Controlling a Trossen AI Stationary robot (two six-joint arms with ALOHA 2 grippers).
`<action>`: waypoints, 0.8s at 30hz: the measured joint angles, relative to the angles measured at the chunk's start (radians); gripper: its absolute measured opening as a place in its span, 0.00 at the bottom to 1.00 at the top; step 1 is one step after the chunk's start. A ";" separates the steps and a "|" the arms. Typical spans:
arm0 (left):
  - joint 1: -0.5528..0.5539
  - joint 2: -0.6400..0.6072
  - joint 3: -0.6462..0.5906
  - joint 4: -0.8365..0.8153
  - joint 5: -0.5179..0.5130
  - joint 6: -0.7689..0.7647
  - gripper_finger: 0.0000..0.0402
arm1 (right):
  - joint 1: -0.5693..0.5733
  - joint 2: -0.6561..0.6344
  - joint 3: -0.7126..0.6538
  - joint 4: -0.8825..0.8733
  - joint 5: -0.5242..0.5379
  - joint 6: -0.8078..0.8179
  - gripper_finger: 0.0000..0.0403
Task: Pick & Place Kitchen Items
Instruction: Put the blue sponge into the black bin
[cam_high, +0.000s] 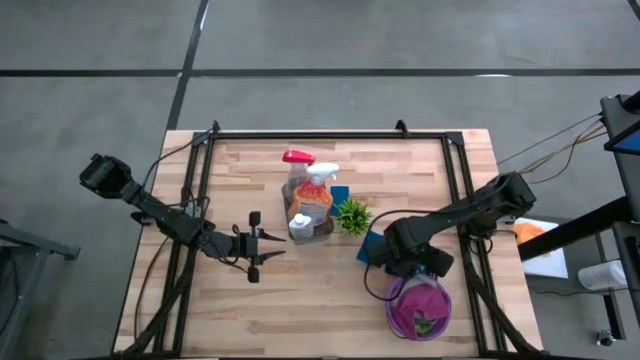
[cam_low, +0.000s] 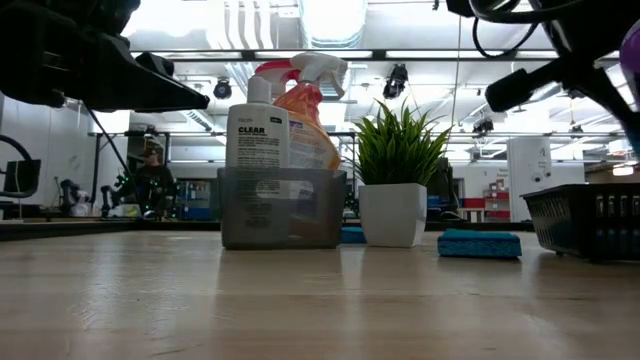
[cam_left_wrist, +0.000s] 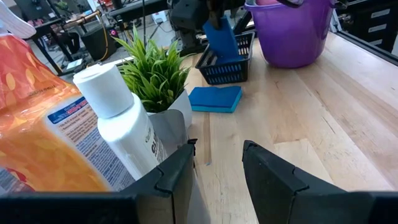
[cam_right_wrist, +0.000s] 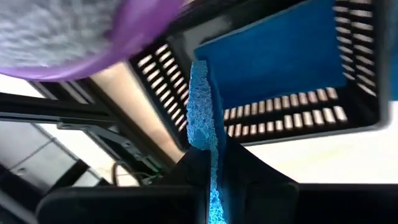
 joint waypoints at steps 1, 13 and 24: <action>0.000 0.000 0.000 0.000 0.000 0.000 0.35 | 0.000 0.000 0.004 0.004 0.013 -0.002 0.05; 0.000 0.000 0.000 -0.008 0.000 -0.003 0.35 | 0.001 -0.003 0.090 0.073 0.090 -0.052 0.52; 0.000 0.000 0.000 -0.023 0.000 -0.004 0.35 | 0.003 -0.002 0.089 0.091 0.141 -0.095 0.71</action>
